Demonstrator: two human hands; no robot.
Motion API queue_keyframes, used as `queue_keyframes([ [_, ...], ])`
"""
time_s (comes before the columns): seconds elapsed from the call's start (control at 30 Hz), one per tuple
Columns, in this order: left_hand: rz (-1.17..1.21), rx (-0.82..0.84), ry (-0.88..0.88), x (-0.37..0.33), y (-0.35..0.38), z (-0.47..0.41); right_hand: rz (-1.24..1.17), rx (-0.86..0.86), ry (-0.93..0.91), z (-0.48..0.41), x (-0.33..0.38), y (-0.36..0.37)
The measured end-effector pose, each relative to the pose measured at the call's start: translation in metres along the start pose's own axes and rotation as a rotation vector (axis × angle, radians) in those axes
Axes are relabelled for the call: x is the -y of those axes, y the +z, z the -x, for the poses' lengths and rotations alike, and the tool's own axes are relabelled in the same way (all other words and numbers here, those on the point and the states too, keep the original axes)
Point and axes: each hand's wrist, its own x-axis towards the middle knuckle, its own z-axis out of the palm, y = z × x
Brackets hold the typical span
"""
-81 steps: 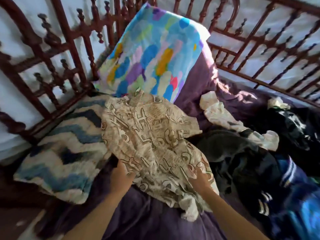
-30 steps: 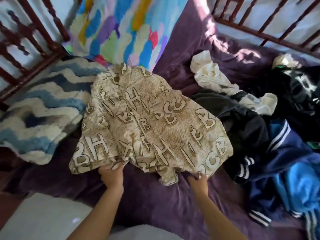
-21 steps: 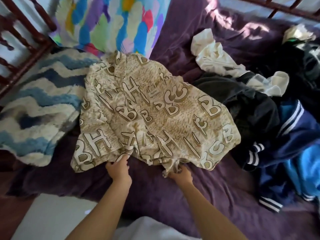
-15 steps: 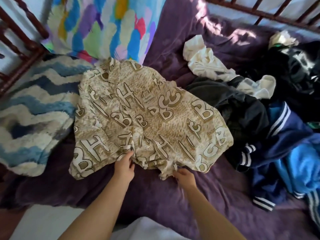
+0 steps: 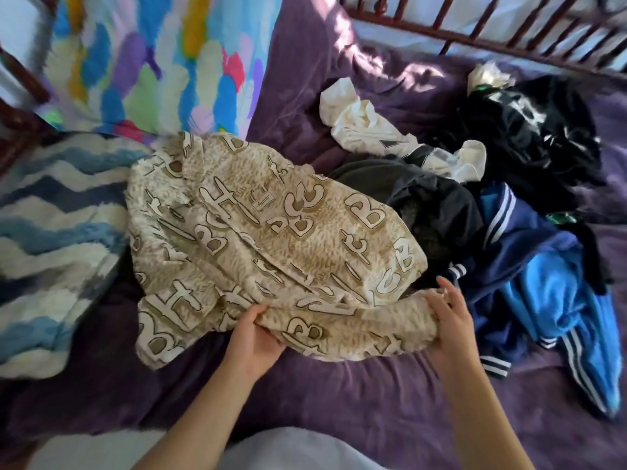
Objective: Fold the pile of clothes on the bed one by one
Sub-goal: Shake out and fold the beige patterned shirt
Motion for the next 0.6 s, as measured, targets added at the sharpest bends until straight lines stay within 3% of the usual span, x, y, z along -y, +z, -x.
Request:
queue_keyframes([
  [0.07, -0.016, -0.092, -0.06, 0.014, -0.013, 0.007, -0.017, -0.029, -0.01, -0.005, -0.008, 0.0],
  [0.13, -0.134, -0.257, -0.112, 0.026, -0.028, 0.007, 0.174, -0.085, 0.008, -0.009, -0.039, -0.002],
  [0.23, -0.394, -0.376, -0.145, 0.034, -0.049, 0.003, 0.396, 0.042, 0.149, 0.009, -0.096, -0.01],
  [0.33, -0.577, -0.405, -0.094, 0.031, -0.057, 0.002, 0.478, 0.11, 0.324, 0.028, -0.138, -0.011],
  [0.43, -0.786, -0.448, 0.101, 0.027, -0.059, 0.002, 0.634, 0.129, 0.248, 0.033, -0.163, -0.015],
  [0.5, -1.115, -0.434, 0.36, 0.025, -0.063, 0.001, 0.697, 0.094, 0.24, 0.033, -0.164, -0.016],
  [0.6, -2.06, -0.282, 0.739, 0.021, -0.07, -0.003, 0.725, 0.015, 0.324, 0.031, -0.16, -0.026],
])
